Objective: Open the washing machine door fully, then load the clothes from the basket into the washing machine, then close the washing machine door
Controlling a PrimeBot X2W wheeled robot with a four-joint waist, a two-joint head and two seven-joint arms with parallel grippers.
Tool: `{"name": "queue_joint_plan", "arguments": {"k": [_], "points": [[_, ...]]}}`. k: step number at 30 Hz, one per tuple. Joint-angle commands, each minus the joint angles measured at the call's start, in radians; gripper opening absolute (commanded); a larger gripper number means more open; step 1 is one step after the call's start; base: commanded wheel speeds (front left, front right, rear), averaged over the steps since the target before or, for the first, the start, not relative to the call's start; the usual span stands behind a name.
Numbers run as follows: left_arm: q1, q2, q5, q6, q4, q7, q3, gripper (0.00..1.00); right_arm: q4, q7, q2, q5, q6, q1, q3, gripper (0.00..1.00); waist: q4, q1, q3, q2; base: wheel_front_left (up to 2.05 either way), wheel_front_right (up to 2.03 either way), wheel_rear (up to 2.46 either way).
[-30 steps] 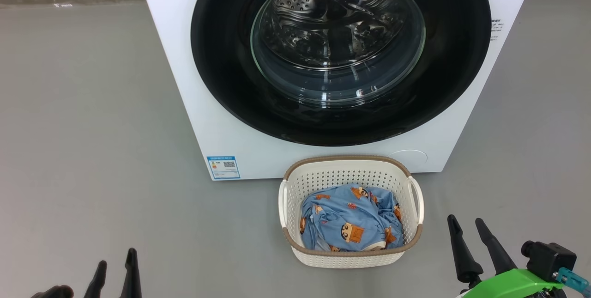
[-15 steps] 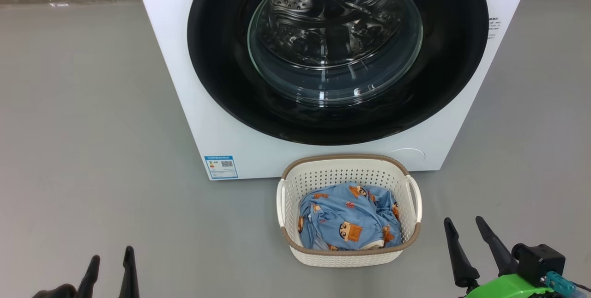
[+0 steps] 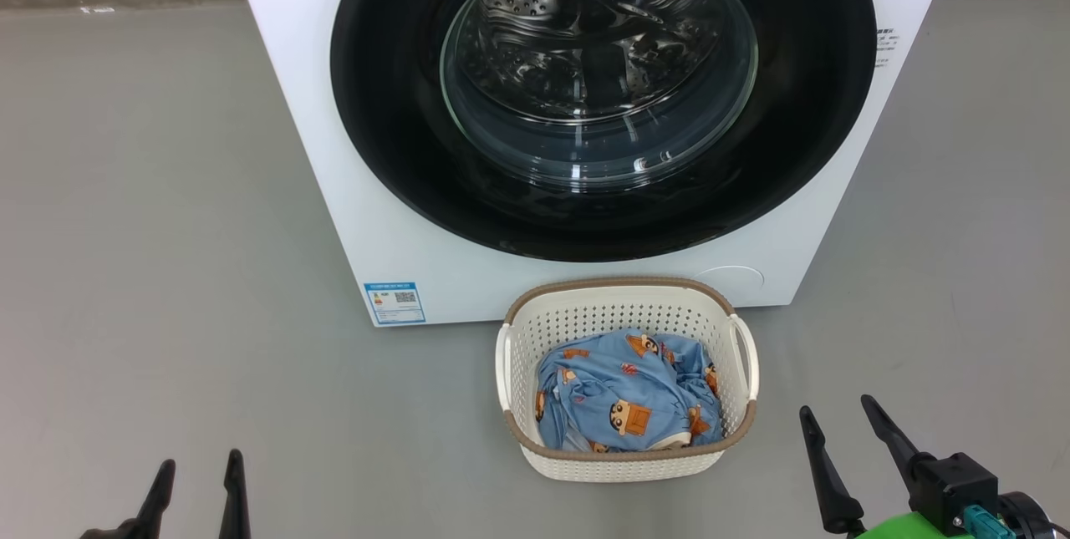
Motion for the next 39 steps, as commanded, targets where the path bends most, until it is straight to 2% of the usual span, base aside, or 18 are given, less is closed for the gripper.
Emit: {"name": "queue_joint_plan", "arguments": {"k": [1, 12, 39], "points": [[-0.012, 0.018, 0.032, -0.002, -0.030, -0.016, 0.034, 1.00, -0.031, -0.016, -0.006, -0.029, 0.002, -0.011, 0.020, 1.00, -0.001, 0.0000, 0.000, -0.0001, 0.00, 0.00, 0.00], [0.001, 0.030, 0.158, -0.003, -0.040, -0.048, 0.031, 1.00, -0.034, -0.047, -0.005, -0.182, 0.002, -0.002, 0.003, 1.00, -0.008, 0.0000, -0.001, -0.0001, 0.00, 0.00, 0.00], [0.003, 0.027, 0.139, -0.003, -0.036, -0.048, 0.039, 1.00, -0.046, -0.047, -0.004, -0.141, 0.002, -0.007, -0.024, 1.00, -0.008, 0.0000, -0.002, -0.0001, 0.00, 0.00, 0.00]]}}
